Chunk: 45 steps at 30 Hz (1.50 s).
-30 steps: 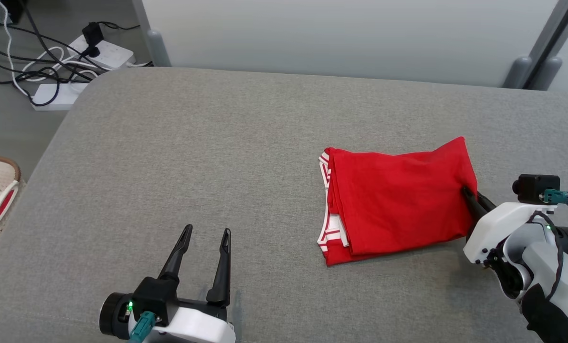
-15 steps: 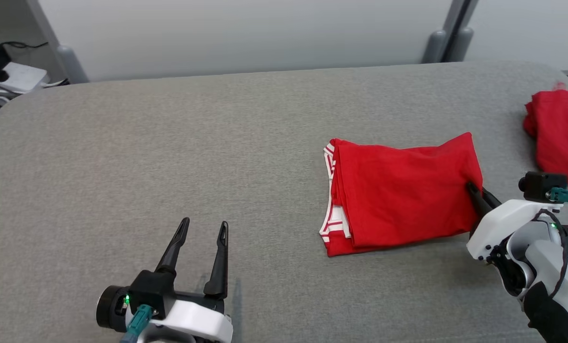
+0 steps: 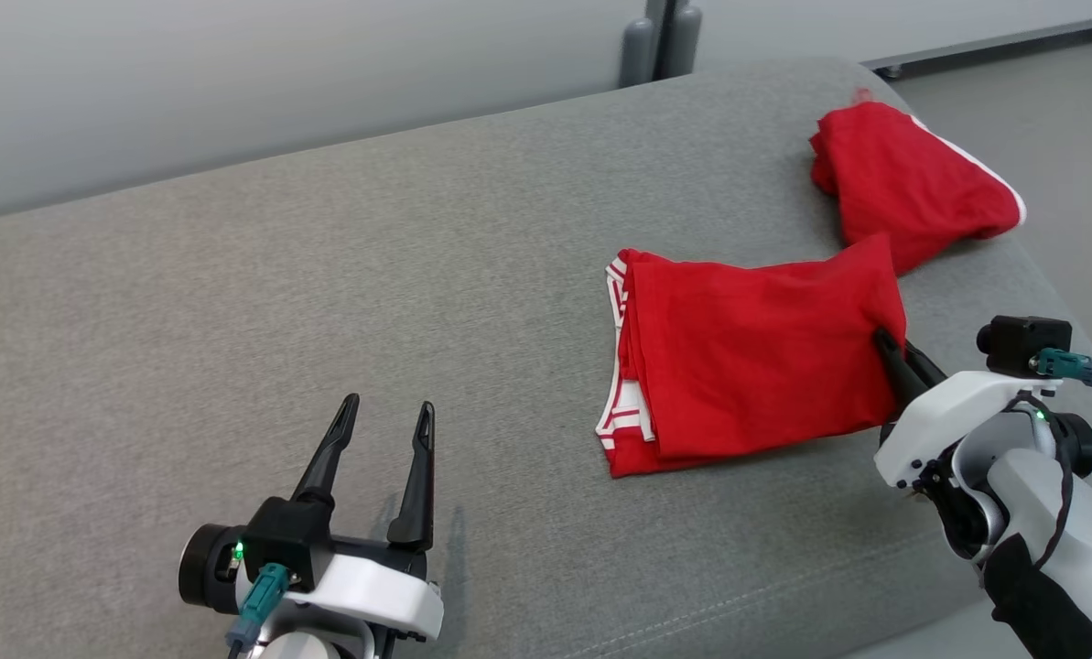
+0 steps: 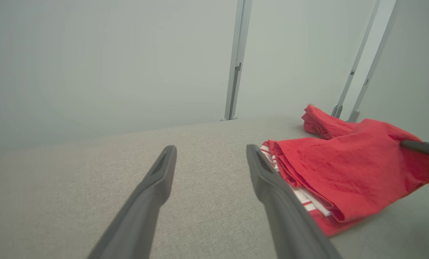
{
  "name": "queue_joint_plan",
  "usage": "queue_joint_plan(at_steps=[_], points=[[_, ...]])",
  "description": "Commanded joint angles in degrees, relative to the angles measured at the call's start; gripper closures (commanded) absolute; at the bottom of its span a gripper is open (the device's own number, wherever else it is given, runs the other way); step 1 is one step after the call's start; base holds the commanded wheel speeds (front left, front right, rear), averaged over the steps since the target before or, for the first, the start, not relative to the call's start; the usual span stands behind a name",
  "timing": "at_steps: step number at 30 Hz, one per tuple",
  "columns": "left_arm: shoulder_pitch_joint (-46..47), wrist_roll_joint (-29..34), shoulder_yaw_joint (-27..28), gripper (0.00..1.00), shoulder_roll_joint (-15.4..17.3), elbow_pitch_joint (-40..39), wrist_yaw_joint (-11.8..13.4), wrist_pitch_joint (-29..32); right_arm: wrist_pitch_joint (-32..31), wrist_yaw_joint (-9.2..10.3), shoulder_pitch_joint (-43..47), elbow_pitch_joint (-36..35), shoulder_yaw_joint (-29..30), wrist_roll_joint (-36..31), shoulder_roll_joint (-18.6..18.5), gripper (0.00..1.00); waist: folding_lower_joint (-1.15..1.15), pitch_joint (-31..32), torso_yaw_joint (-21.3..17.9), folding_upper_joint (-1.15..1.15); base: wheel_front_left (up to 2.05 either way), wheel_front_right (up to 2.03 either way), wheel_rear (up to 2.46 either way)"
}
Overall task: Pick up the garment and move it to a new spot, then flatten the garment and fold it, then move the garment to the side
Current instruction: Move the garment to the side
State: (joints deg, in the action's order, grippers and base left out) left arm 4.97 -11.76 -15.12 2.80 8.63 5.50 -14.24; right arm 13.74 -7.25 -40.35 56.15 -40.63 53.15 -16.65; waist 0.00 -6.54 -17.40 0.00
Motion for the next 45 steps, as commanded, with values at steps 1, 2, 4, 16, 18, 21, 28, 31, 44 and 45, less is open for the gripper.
queue_joint_plan(at_steps=[1, 2, 4, 16, 18, 21, 28, 31, 44, 45], points=[[2.86, 0.86, 2.02, 0.00, 0.08, -1.15, -0.60, -0.76, 1.25, -0.24, 1.19, -1.37, 0.12, -0.57, -0.22, 1.00, 0.00, -0.84, -2.86, 0.00, 0.00, 0.00, 0.00], [2.98, 0.94, 2.06, 0.00, 0.08, -1.12, -0.64, -0.76, 1.25, -0.24, 1.21, -1.46, 0.22, -0.78, 0.01, 1.00, 0.00, -0.96, -3.55, 0.00, 0.00, 0.00, 0.00], [3.20, 1.12, 2.14, 0.00, 0.08, -1.05, -0.71, -0.76, 1.25, -0.24, 1.15, -1.56, 0.30, -1.18, 0.39, 1.00, 0.00, -1.27, -4.67, 0.00, 0.00, 0.00, 0.00], [6.35, 3.52, 1.51, 0.00, 0.39, -0.14, -2.59, -0.76, 1.26, -0.24, -10.81, -2.93, -0.42, -5.26, -0.76, 1.00, 0.00, -7.20, -3.85, 0.00, 0.00, 0.00, 0.00], [7.06, 3.70, 1.41, 0.00, 0.41, -0.02, -2.84, -0.76, 1.26, -0.24, -13.23, -2.92, -0.40, -5.48, -1.58, 1.00, 0.00, -8.21, -2.88, 0.00, 0.00, 0.00, 0.00], [8.09, 4.06, 1.13, 0.00, 0.43, -0.05, -3.16, -0.76, 1.26, -0.24, -16.66, -2.79, -0.35, -5.64, -3.10, 1.00, 0.00, -9.65, -1.37, 0.00, 0.00, 0.00, 0.00], [9.96, 4.53, 0.66, 0.00, 0.50, -0.26, -3.53, -0.76, 1.26, -0.24, -21.77, -1.28, 0.08, -5.21, -7.22, 1.00, 0.00, -12.41, 1.18, 0.00, 0.00, 0.00, 0.00], [10.54, 4.79, 0.50, 0.00, 0.67, -0.46, -3.52, -0.76, 1.26, -0.24, -23.52, -0.44, 1.00, -4.66, -9.42, 1.00, 0.00, -13.85, 1.81, 0.00, 0.00, 0.00, 0.00], [13.11, 6.17, -1.21, 0.00, 2.00, -0.94, -3.83, 0.24, 1.26, -0.24, -24.62, 6.20, 9.33, -4.17, -14.29, 1.00, 0.00, -19.34, 1.82, 0.00, 0.00, 0.00, 0.00], [13.38, 6.35, -1.52, 0.00, 2.08, -1.06, -3.95, 0.50, 1.26, -0.24, -24.61, 7.02, 9.59, -4.37, -14.21, 1.00, 0.00, -19.83, 1.91, 0.00, 0.00, 0.00, 0.00]])
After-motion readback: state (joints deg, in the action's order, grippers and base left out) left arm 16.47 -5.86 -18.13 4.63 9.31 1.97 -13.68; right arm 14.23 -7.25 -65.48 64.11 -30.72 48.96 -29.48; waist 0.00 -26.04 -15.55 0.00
